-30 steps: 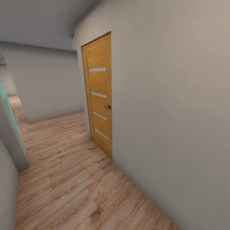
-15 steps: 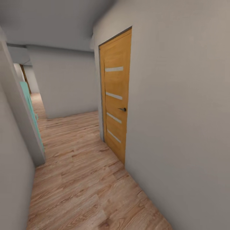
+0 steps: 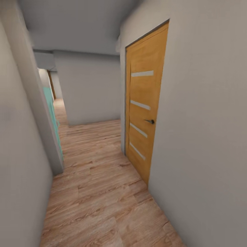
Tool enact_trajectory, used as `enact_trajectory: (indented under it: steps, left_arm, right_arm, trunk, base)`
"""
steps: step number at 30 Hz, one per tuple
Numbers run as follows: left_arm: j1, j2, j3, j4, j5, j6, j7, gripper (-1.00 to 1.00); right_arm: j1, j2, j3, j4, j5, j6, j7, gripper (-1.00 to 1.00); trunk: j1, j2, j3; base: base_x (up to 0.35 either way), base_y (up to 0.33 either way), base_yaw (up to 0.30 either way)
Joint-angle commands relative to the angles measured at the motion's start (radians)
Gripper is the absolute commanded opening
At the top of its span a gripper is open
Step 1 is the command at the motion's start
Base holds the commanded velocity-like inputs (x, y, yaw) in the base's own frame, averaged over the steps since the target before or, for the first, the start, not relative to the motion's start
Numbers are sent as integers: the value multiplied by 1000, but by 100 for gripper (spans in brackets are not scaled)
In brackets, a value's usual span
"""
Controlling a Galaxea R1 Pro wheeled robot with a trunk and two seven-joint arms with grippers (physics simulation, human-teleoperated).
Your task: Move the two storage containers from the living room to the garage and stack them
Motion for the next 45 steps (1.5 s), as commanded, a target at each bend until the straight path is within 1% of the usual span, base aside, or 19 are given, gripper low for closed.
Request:
enact_trajectory:
  steps: [1,30,45]
  left_arm:
    - [0,-1,-9,2,3,-3,6,100]
    - [0,-4,-9,1,3,-3,6,100]
    - [0,-4,-9,1,2,-2,6,100]
  right_arm:
    - [1,0,7,-2,6,1,-10,100]
    - [1,0,7,-2,8,1,-11,100]
    - [1,0,7,-2,7,1,-11,100]
  trunk:
    - [1,0,0]
    - [1,0,0]
    - [1,0,0]
  base:
    - [325,0,293]
    - [325,0,291]
    - [325,0,29]
